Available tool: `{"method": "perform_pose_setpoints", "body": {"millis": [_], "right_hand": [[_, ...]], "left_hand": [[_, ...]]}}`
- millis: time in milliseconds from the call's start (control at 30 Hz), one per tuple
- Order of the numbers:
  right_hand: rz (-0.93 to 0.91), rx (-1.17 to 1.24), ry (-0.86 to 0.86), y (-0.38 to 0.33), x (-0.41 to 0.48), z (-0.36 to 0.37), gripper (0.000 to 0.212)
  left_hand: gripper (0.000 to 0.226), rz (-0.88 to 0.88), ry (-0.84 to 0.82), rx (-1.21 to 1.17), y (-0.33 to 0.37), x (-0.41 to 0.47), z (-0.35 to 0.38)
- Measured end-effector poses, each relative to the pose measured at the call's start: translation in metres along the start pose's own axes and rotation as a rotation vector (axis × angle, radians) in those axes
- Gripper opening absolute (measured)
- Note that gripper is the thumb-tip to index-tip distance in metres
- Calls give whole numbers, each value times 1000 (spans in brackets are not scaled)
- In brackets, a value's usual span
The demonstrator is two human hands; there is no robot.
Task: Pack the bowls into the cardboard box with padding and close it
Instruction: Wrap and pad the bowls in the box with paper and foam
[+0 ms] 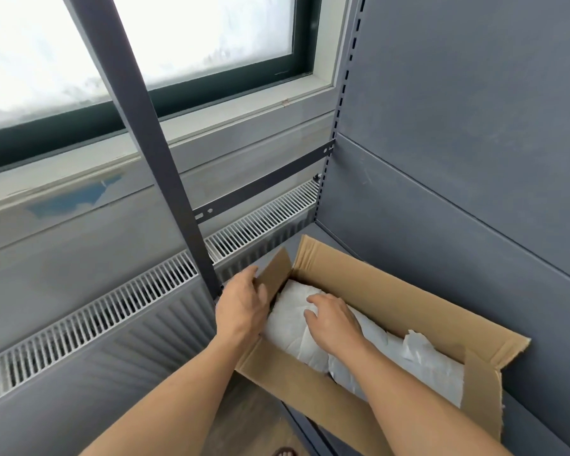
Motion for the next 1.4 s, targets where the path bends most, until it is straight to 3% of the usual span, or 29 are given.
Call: {"method": "perform_pose_setpoints", "body": {"millis": [100,167,300,500,633,833,1033,1167,1267,1400], "right_hand": [[27,4,9,3,-3,-2,43],[38,7,23,6,-6,-4,43],[68,28,44,17,-14,-6,43],[127,37,41,30,-29,-4,45],[168,41,52,38,-42,-4,44],[204,61,221,58,-73,-15,39],[251,-81,457,83,-116,-34,37],[351,-126,555,104,-149,-44,39],[428,-115,499,119,-170,-44,45],[554,25,302,129,-194,-38,69]], "left_hand": [[27,126,-98,-62,12,-12,8],[31,209,-188,-31,13,-21,19],[38,429,-331,242,0,-25,46],[38,554,-430,361,1,-24,44],[47,588,-505,489,4,-24,45],[95,503,-688,601,1,-30,50],[97,558,-710,667,10,-42,45],[109,567,-717,685,10,-46,46],[115,596,-727,710,14,-52,42],[129,589,-823,796,19,-61,33]]}}
Point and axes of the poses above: each hand's wrist, its own x-axis towards the middle knuckle, its own z-axis out of the palm, y = z × x, the point moved 1 cm from there along x, towards the middle knuckle, and after that the axes turned 8 degrees about x, right-handed, at the moved point
